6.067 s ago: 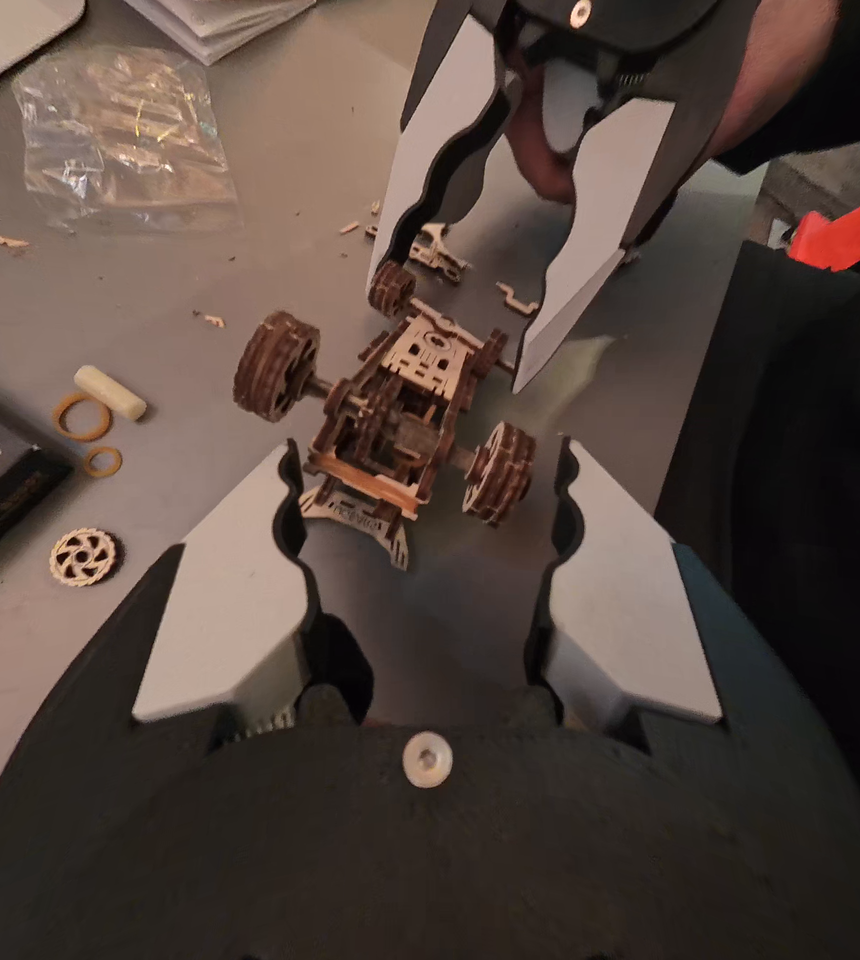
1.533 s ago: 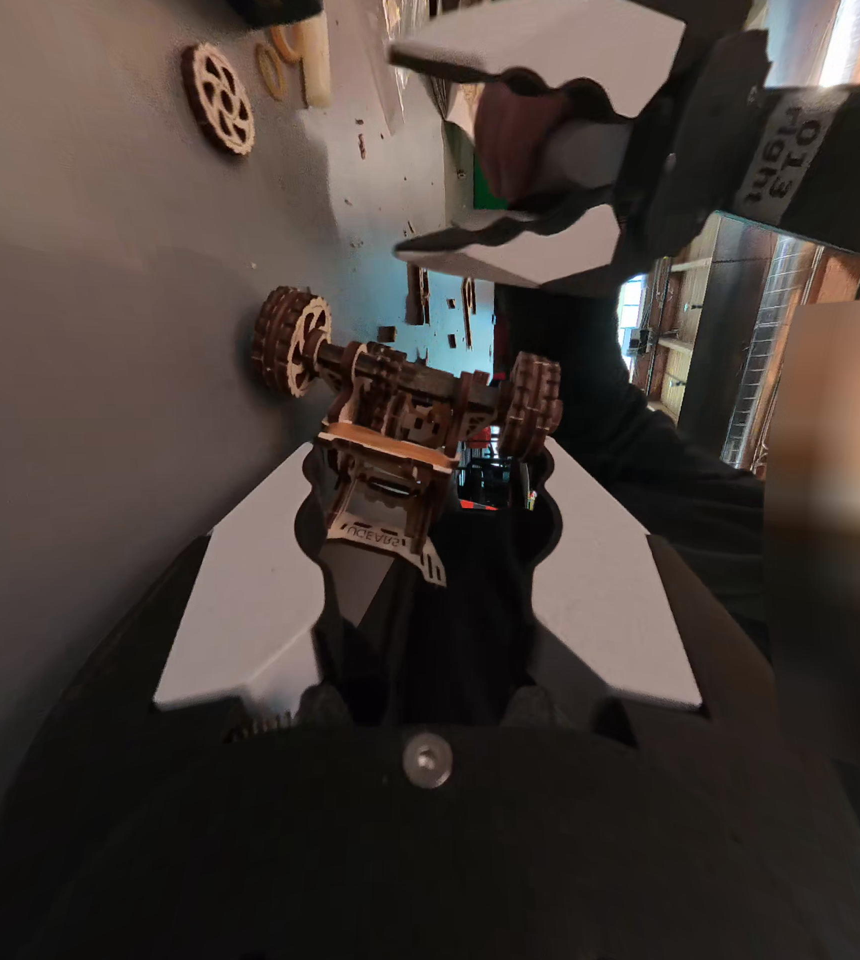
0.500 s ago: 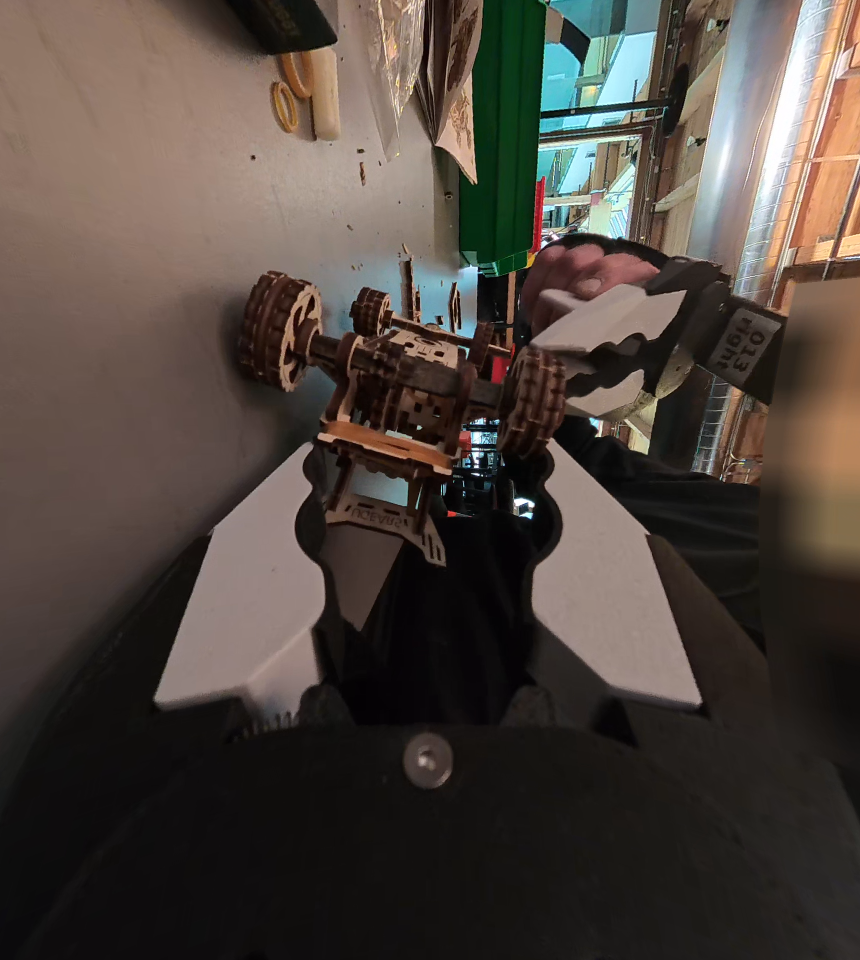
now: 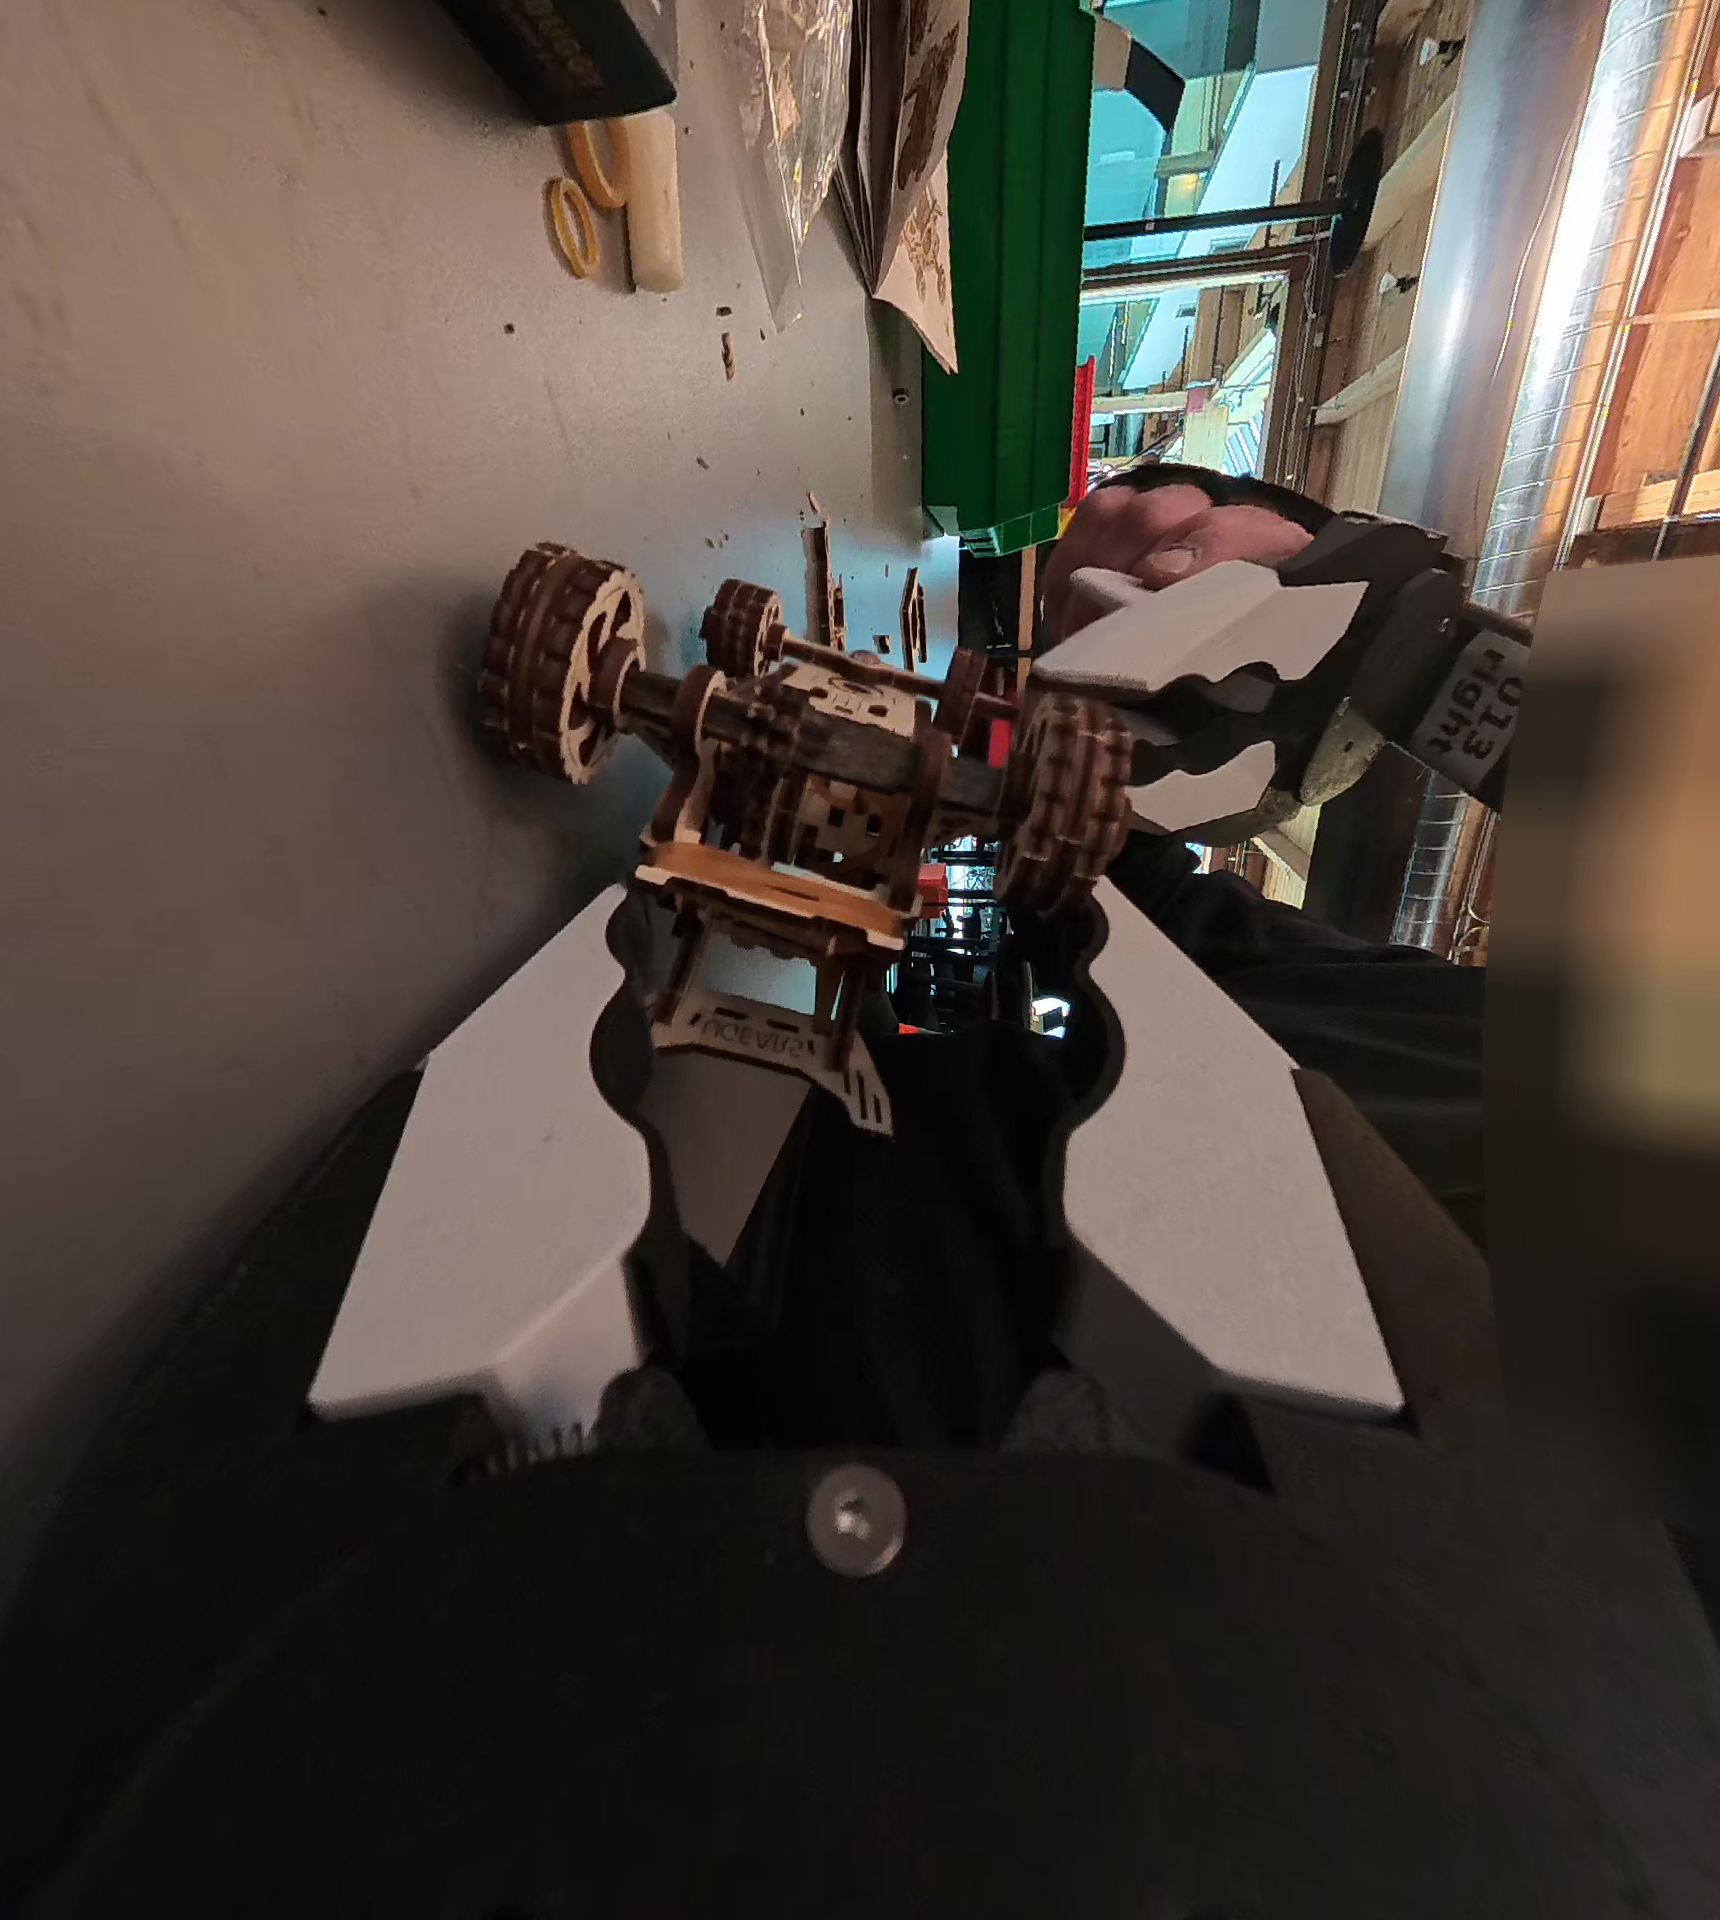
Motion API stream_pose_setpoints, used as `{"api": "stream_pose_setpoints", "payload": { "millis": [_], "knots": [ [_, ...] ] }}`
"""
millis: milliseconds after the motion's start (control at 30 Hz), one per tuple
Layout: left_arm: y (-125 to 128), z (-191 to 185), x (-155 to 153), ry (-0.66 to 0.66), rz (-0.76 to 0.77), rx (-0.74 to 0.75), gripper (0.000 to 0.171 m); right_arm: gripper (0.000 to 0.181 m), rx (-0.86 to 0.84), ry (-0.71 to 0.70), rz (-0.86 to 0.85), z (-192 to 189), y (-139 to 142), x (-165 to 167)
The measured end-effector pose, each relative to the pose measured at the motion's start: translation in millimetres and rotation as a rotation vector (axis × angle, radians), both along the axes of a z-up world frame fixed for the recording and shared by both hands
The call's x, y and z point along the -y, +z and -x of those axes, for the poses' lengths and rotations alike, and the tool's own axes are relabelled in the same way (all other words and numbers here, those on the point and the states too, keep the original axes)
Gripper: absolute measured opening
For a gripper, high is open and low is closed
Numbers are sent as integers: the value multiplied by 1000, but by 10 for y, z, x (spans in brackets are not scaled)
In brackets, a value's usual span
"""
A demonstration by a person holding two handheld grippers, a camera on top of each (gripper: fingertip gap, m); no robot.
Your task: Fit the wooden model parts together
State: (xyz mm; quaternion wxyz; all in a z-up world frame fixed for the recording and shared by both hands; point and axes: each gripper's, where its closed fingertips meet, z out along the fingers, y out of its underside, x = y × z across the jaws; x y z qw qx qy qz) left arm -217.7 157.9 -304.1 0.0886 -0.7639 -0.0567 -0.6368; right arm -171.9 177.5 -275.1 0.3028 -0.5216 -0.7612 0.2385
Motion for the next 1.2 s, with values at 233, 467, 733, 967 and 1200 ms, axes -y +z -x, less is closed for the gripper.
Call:
{"api": "stream_pose_setpoints", "payload": {
  "millis": [233,467,733,967,1200],
  "knots": [
    [0,2,-4,0,-1,0,76,19,1,-9,-23,9,-3,-41],
    [0,-4,-3,-4,-2,3,76,19,24,-7,-63,19,-51,-54],
    [-3,-21,-3,-11,-7,-6,75,20,149,-8,-184,11,-198,-90],
    [1,-19,-4,-9,-15,10,75,34,76,-61,-45,-15,-95,-115],
    [5,-51,61,-49,-101,-34,75,26,-2,-106,500,-54,-123,35]
  ]
}}
